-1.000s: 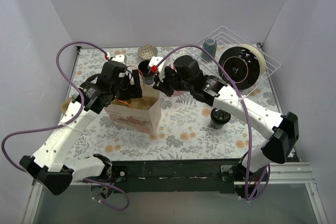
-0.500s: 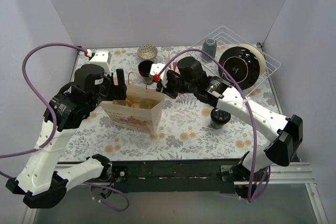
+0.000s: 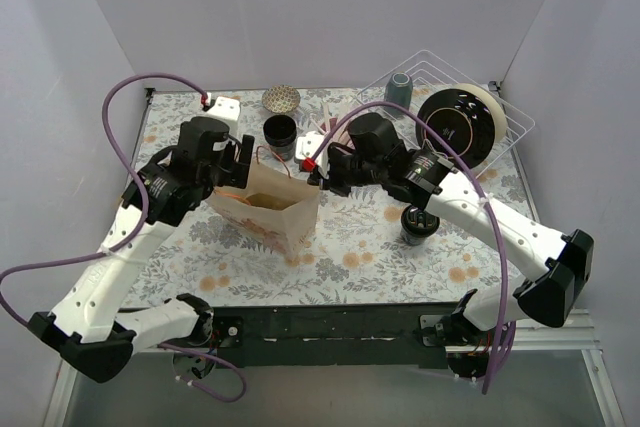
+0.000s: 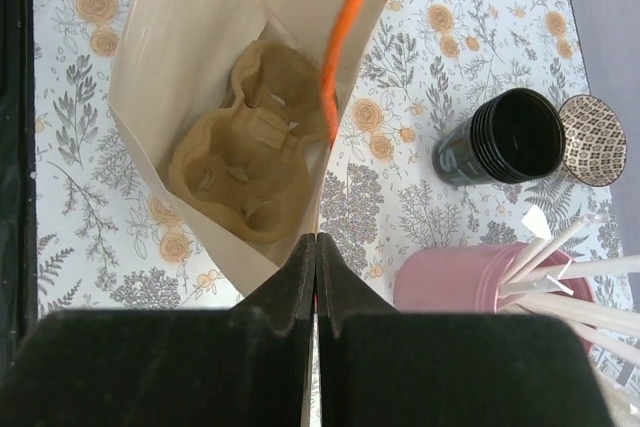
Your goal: Pack the takeout coffee
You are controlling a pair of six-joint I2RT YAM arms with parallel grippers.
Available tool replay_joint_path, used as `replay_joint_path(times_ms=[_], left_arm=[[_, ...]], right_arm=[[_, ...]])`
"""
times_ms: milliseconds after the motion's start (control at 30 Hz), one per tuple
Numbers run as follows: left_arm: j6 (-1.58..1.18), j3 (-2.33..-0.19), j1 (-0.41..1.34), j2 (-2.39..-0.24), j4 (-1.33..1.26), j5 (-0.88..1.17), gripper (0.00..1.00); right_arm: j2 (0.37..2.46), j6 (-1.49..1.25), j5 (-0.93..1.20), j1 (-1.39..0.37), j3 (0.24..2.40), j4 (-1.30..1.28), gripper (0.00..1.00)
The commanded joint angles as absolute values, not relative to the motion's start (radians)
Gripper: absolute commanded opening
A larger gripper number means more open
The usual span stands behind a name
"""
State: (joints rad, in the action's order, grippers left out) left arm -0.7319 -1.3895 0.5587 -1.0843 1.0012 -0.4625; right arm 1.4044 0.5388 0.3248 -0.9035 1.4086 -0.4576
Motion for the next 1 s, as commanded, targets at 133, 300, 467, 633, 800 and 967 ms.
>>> replay_joint_path(times_ms=[133, 300, 467, 633, 800, 967], left_arm=[[-0.801, -1.721, 0.558, -1.118, 1.04, -0.261, 0.79], [-0.698, -1.59, 0.558, -1.007, 0.836, -0.375, 0.76], [-0.614, -1.332, 0.558, -0.991, 0.611, -0.673, 0.82], [-0.774, -1.396, 0.555, -1.078, 0.722, -0.605, 0.81], [-0.917, -1.397, 0.538, -1.071, 0.765, -0.514, 0.77], [-0.925, -1.417, 0.534, -1.085, 0.859, -0.505, 0.76]], right_arm=[[1.471, 0.597, 0.339, -0.865, 1.466, -0.523, 0.01], [1.466, 0.627, 0.487, -0.77, 1.506, -0.537, 0.01], [1.502, 0.673, 0.555, -0.742, 1.568, -0.632, 0.01], [1.502, 0.629, 0.618, -0.746, 1.597, -0.656, 0.01], [1.52, 0.577, 0.618, -0.746, 1.692, -0.695, 0.01], [1.551, 0.555, 0.635, -0.742, 1.747, -0.71, 0.01]])
